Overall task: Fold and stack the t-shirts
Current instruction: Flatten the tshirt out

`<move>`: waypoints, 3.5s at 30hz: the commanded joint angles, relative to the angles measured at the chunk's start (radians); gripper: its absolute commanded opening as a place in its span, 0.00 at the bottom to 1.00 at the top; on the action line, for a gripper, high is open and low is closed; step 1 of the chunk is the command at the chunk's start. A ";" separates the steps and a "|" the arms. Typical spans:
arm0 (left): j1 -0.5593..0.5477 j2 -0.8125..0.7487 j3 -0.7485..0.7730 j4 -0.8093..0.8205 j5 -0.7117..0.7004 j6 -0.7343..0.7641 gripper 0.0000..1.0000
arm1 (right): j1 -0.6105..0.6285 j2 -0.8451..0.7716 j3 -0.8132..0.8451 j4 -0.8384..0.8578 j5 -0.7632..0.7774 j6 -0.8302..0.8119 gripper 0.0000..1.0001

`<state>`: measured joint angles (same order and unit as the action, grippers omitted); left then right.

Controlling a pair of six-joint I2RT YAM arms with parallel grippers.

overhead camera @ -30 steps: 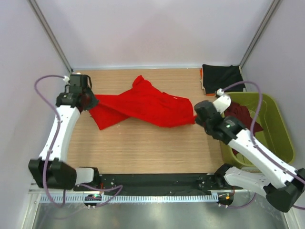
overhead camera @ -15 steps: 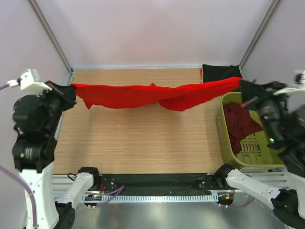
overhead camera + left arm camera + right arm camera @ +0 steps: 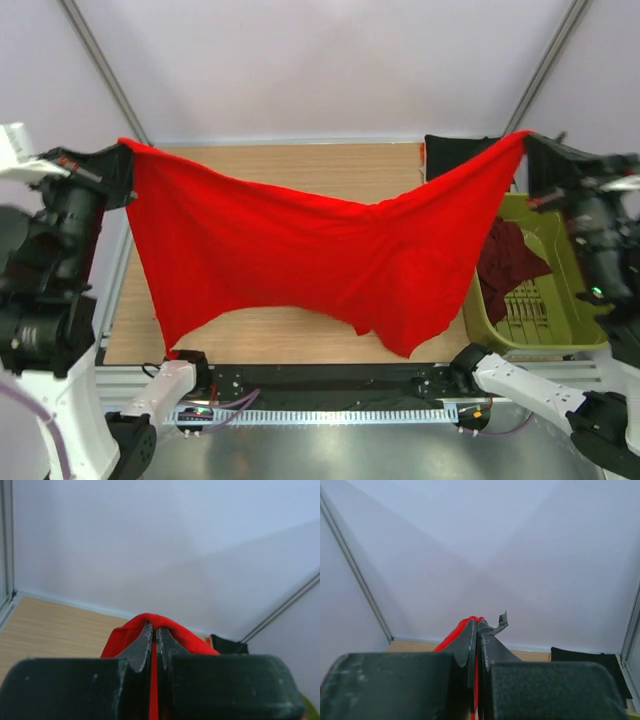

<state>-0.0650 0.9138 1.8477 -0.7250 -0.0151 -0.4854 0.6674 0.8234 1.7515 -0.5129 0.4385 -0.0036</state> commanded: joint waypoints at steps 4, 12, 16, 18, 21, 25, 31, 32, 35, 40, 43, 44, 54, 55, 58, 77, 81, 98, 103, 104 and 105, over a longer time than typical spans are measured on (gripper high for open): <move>-0.002 0.161 -0.133 0.131 -0.089 0.085 0.00 | 0.001 0.308 -0.005 0.209 0.060 -0.172 0.01; 0.016 0.506 0.077 0.314 -0.213 0.139 0.00 | -0.150 0.744 0.383 0.300 0.032 -0.278 0.01; 0.034 0.638 0.347 0.306 -0.203 0.133 0.00 | -0.219 0.853 0.596 0.318 -0.026 -0.305 0.01; 0.034 0.652 0.381 0.346 -0.186 0.131 0.00 | -0.241 0.859 0.637 0.318 -0.059 -0.318 0.01; 0.034 0.631 0.400 0.368 -0.172 0.131 0.00 | -0.265 0.843 0.687 0.289 -0.096 -0.328 0.01; 0.037 0.553 0.274 0.369 -0.189 0.182 0.00 | -0.264 0.735 0.513 0.289 -0.139 -0.323 0.01; 0.039 0.305 -0.256 0.496 -0.227 0.209 0.00 | -0.262 0.469 0.150 0.237 -0.245 -0.230 0.01; 0.039 0.281 -0.309 0.504 -0.232 0.212 0.00 | -0.262 0.435 0.099 0.231 -0.259 -0.217 0.01; 0.045 0.189 -0.493 0.504 -0.247 0.206 0.00 | -0.264 0.294 -0.084 0.183 -0.287 -0.155 0.01; 0.048 0.067 -0.729 0.503 -0.261 0.218 0.00 | -0.264 0.072 -0.372 0.022 -0.350 0.000 0.01; 0.048 0.013 -0.795 0.472 -0.299 0.257 0.00 | -0.264 -0.036 -0.500 -0.062 -0.379 0.091 0.01; 0.048 -0.001 -0.806 0.461 -0.322 0.264 0.00 | -0.264 -0.055 -0.517 -0.084 -0.379 0.102 0.01; 0.047 -0.108 -0.531 0.366 -0.186 0.159 0.00 | -0.264 -0.046 -0.163 -0.174 -0.380 0.151 0.01; 0.047 -0.125 -0.500 0.360 -0.152 0.136 0.00 | -0.264 -0.047 -0.123 -0.167 -0.397 0.152 0.01; 0.047 -0.164 -0.388 0.338 -0.097 0.082 0.00 | -0.262 -0.087 -0.043 -0.046 -0.494 0.178 0.01; 0.047 -0.139 -0.133 0.275 -0.066 -0.022 0.00 | -0.264 0.101 0.243 0.117 -0.354 0.016 0.01; 0.047 -0.053 -0.217 0.326 -0.140 0.062 0.00 | -0.264 0.328 0.234 0.172 -0.342 -0.070 0.01; 0.172 0.697 -0.412 0.693 -0.165 0.239 0.00 | -0.379 1.095 0.093 0.689 -0.551 -0.099 0.01; 0.232 0.954 -0.242 0.720 -0.036 0.212 0.00 | -0.411 1.318 0.268 0.599 -0.561 -0.056 0.01; 0.231 0.989 -0.210 0.743 -0.014 0.225 0.00 | -0.419 1.341 0.304 0.593 -0.564 -0.056 0.01; 0.234 1.022 -0.150 0.745 0.006 0.235 0.00 | -0.420 1.371 0.307 0.593 -0.564 -0.056 0.01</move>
<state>0.1616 1.9041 1.5623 -0.1162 -0.1062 -0.2615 0.2684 2.1715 1.9682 0.0257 -0.1085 -0.0872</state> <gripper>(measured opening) 0.009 0.034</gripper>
